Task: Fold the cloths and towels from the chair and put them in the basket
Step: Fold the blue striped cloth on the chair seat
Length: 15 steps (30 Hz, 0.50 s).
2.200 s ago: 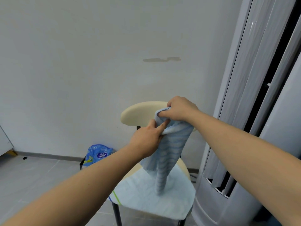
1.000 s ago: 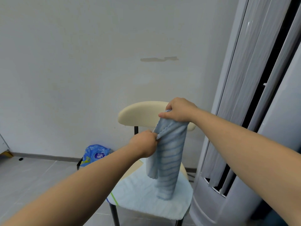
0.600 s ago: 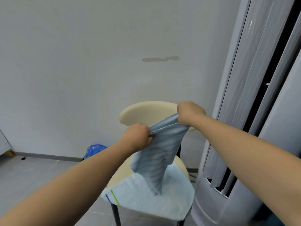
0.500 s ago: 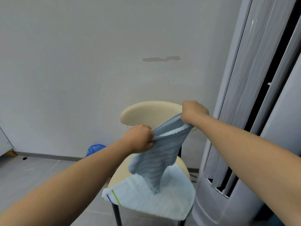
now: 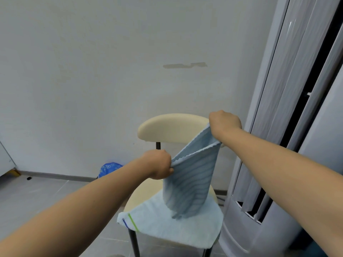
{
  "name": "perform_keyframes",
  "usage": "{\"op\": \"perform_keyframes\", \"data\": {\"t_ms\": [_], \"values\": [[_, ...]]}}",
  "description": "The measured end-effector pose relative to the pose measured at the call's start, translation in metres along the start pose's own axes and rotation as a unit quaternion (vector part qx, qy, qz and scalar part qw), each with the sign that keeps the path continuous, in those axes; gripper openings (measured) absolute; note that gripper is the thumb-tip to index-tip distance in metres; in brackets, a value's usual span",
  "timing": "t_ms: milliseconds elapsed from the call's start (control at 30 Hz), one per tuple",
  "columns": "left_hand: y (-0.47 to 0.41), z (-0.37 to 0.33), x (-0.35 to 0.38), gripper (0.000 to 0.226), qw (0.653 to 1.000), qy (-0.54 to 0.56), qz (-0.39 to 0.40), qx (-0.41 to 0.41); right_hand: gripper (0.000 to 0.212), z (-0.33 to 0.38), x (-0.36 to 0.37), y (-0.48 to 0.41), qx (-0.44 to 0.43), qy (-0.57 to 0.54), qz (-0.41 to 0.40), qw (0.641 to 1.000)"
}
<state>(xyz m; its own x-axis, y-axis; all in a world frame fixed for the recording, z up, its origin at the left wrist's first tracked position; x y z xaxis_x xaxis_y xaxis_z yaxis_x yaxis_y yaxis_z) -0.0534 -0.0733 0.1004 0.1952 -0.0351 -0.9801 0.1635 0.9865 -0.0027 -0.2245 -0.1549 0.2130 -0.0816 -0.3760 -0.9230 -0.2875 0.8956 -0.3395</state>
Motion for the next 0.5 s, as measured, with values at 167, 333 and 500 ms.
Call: {"op": "perform_keyframes", "data": {"t_ms": [167,333,500], "values": [[0.001,0.018,-0.003,0.035,0.992,0.088,-0.085,-0.024,0.017,-0.008,0.000,-0.002,-0.002,0.002,0.005,1.000],[0.004,0.029,-0.014,0.023,0.964,0.190,-0.181,-0.038,0.018,-0.015,0.000,-0.003,0.010,0.022,0.005,1.000],[0.011,0.036,-0.023,0.019,0.930,0.284,-0.234,-0.005,0.016,-0.031,0.009,0.001,0.052,0.019,0.036,0.998]]}}
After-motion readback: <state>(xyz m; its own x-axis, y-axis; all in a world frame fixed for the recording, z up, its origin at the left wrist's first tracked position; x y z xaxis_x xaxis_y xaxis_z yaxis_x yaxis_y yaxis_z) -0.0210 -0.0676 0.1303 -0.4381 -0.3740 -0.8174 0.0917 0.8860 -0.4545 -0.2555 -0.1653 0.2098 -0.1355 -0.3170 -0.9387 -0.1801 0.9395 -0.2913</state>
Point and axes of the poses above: each hand's wrist, its own y-axis away from the middle knuckle, its own x-axis out of the palm, z = x × y, the point moved 8 cm from there along -y, towards the middle knuckle, and after that the axes turned 4 degrees about -z, right-handed, at the moved point
